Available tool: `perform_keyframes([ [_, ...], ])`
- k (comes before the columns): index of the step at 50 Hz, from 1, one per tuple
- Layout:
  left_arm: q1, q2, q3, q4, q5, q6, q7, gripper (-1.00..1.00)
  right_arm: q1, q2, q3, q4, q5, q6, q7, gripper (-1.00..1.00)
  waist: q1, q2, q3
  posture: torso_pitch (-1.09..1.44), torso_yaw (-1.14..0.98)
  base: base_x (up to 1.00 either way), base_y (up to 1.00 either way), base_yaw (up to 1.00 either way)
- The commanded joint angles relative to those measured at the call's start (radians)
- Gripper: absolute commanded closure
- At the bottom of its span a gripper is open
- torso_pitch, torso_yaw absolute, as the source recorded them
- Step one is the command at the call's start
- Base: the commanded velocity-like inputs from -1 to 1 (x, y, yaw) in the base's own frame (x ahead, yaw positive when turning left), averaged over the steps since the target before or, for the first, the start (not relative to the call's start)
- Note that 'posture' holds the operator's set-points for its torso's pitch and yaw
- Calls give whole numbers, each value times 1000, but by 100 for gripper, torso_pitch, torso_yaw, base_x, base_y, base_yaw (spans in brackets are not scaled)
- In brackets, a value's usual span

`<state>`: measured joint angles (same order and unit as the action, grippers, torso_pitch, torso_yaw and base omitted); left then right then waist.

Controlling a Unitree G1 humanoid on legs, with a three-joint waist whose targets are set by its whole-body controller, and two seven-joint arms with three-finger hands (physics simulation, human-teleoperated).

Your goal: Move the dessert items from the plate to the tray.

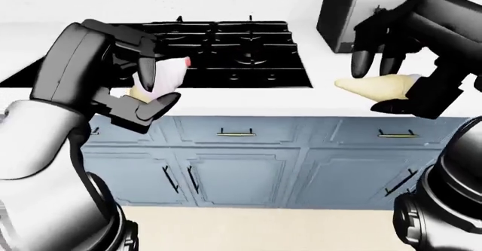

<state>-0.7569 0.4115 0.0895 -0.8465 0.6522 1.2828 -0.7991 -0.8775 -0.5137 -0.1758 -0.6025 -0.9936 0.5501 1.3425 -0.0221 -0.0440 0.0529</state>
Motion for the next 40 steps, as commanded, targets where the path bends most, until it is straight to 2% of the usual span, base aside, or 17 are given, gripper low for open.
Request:
perform_keyframes([
  [1, -39, 20, 29, -17, 16, -18, 19, 100, -46, -9, -5, -17, -1, -11, -20, 99, 9, -14, -34, 0, 0, 0, 100, 0],
  [3, -35, 16, 30, -15, 12, -25, 24, 100, -43, -9, -5, -16, 0, -15, -23, 99, 13, -1, -24, 0, 0, 0, 99, 0],
  [5, -37, 19, 29, -16, 11, -21, 24, 100, -44, -7, -5, -14, 0, -16, -25, 98, 9, 39, -4, 0, 0, 0, 99, 0],
  [6, -40, 22, 29, -18, 11, -16, 22, 100, -45, -7, -4, -14, 0, -16, -25, 99, 8, 74, -9, 0, 0, 0, 99, 0],
  [7, -40, 23, 29, -18, 11, -15, 22, 100, -45, -6, -4, -13, -1, -17, -25, 98, 14, 142, -31, 0, 0, 0, 99, 0],
  [17, -25, 25, 36, -19, -3, -32, 29, 100, -38, 2, -2, -20, -4, -22, -27, 98, 25, 46, 11, 0, 0, 0, 99, 0],
  [18, -27, 26, 36, -18, -3, -30, 30, 100, -39, 2, -3, -23, -5, -20, -25, 98, 23, 31, 6, 0, 0, 0, 99, 0],
  [19, -29, 28, 35, -20, -3, -26, 29, 100, -38, 1, -4, -24, -4, -20, -24, 98, 12, -11, -15, 0, 0, 0, 99, 0],
  [20, -28, 28, 32, -22, -2, -25, 30, 100, -37, 0, -7, -25, -2, -20, -24, 99, 4, 2, -4, 0, 0, 0, 99, 0],
  [23, -28, 28, 25, -26, 2, -21, 29, 100, -27, -3, -12, -34, 1, -18, -23, 98, 11, -13, -33, 0, 0, 0, 99, 0],
  [25, -25, 25, 24, -24, 2, -25, 30, 100, -26, -4, -12, -33, 3, -16, -24, 99, 14, -1, -24, 0, 0, 0, 100, 0],
  [27, -24, 22, 23, -21, 3, -29, 32, 100, -22, -2, -11, -28, 7, -18, -31, 98, 10, 41, -4, 0, 0, 0, 100, 0],
  [28, -23, 22, 22, -22, 4, -29, 31, 100, -22, -2, -11, -30, 7, -17, -30, 98, 10, 74, -9, 0, 0, 0, 98, 0],
  [29, -23, 23, 23, -22, 5, -29, 30, 100, -21, -2, -10, -35, 6, -13, -27, 99, 16, 146, -32, 0, 0, 0, 100, 0],
  [31, -22, 20, 22, -20, 5, -32, 31, 100, -19, -1, -9, -39, 5, -10, -24, 98, 24, 115, -13, 0, 0, 0, 100, 0],
  [37, -20, 11, 14, -19, 15, -37, 31, 100, -9, 2, -11, -44, 16, -11, -33, 98, 29, 61, 8, 0, 0, 0, 100, 0],
  [40, -18, 10, 14, -21, 19, -37, 28, 100, -10, 3, -9, -46, 17, -9, -35, 98, 24, 29, 5, 0, 0, 0, 100, 0],
])
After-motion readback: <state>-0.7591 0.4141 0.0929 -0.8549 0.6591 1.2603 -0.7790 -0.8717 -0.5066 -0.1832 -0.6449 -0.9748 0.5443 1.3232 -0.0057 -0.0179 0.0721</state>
